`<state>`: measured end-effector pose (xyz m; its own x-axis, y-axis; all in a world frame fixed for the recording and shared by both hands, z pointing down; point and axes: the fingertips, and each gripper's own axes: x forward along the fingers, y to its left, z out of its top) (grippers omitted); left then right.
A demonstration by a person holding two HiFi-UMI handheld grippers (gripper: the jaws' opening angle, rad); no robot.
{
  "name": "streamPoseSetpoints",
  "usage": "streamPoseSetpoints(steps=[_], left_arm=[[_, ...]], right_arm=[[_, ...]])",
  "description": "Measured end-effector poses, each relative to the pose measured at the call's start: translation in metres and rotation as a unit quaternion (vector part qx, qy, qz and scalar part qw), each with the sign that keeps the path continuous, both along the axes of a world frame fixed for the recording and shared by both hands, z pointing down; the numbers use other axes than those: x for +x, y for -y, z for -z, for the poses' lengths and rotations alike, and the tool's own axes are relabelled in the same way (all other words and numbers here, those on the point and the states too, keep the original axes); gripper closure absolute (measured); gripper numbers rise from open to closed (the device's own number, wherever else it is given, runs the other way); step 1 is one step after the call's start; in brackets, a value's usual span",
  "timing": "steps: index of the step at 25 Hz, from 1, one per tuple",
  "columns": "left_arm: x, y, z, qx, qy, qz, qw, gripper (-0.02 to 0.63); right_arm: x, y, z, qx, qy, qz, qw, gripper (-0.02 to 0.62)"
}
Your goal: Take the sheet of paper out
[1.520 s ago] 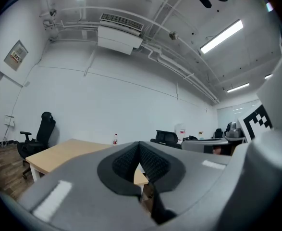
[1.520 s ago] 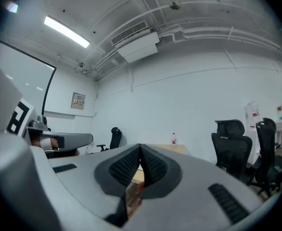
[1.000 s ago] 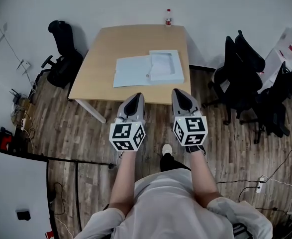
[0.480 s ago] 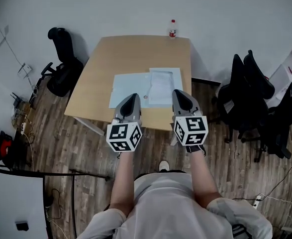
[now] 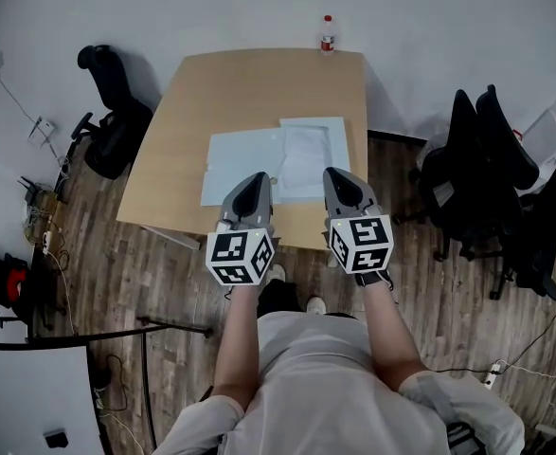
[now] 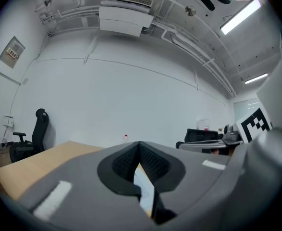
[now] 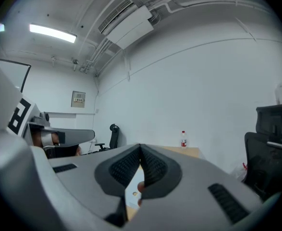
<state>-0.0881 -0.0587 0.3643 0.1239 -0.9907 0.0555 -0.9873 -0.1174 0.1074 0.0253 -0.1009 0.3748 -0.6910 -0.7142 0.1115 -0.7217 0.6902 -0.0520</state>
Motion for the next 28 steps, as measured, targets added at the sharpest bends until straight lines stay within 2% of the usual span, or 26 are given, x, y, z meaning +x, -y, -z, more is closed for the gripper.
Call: streamPoseSetpoints(steps=[9,14,18,23,25,28], left_arm=[[-0.028,0.069,-0.006,0.002,-0.032,-0.021,0.9993,0.597],[-0.042,0.113,-0.018,-0.020,-0.010,-0.054,0.9983,0.597],[-0.063,0.148,-0.030,-0.042,0.013,-0.034,0.9984,0.597],[-0.070,0.185,-0.056,-0.073,0.029,-0.042,0.9960,0.597],[-0.072,0.199,-0.067,-0.077,0.022,-0.043,0.9958,0.597],[-0.075,0.213,-0.087,-0.079,-0.008,-0.054,0.9954,0.597]], right_arm=[[-0.021,0.070,0.001,0.003,-0.011,-0.015,1.000,0.584],[-0.040,0.103,-0.013,-0.014,-0.021,-0.022,0.999,0.584],[-0.054,0.132,-0.018,-0.019,-0.027,-0.027,0.999,0.584],[-0.063,0.161,-0.033,-0.037,-0.036,-0.041,0.998,0.584],[-0.066,0.171,-0.041,-0.045,-0.042,-0.043,0.997,0.584],[-0.069,0.184,-0.058,-0.061,-0.051,-0.048,0.996,0.584]])
